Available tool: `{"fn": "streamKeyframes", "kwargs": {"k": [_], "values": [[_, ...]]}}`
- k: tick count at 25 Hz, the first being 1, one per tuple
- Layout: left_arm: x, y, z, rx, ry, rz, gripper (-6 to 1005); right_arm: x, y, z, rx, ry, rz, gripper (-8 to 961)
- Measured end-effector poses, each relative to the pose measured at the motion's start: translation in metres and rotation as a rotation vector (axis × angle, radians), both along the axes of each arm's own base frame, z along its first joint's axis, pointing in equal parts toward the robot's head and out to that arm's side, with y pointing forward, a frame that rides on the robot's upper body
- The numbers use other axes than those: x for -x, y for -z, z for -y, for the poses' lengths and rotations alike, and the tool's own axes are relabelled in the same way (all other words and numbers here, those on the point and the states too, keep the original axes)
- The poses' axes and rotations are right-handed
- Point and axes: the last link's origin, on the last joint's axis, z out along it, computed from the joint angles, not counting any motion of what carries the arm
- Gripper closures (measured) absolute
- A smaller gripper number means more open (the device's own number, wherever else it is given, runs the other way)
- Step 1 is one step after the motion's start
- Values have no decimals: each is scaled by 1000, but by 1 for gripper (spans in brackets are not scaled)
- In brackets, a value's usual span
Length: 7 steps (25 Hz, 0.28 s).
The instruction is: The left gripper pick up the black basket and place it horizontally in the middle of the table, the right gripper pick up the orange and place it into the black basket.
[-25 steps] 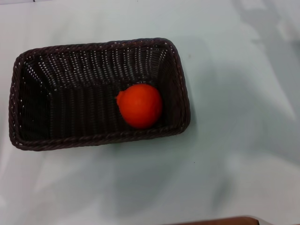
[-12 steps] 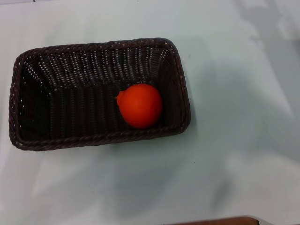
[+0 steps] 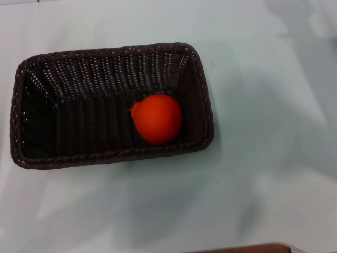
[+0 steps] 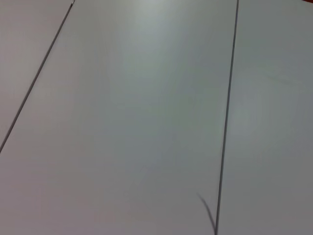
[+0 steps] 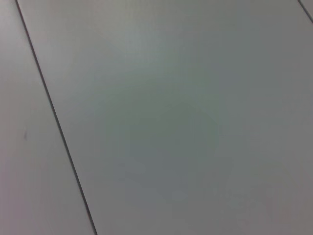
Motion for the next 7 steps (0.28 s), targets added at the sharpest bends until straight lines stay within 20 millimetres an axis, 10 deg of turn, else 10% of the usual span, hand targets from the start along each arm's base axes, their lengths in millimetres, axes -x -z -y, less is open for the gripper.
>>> {"fn": "streamKeyframes", "kwargs": {"k": [7], "values": [[0,3,2,5,-2,18,315,1,1,-3,3,8,-4,128]]}}
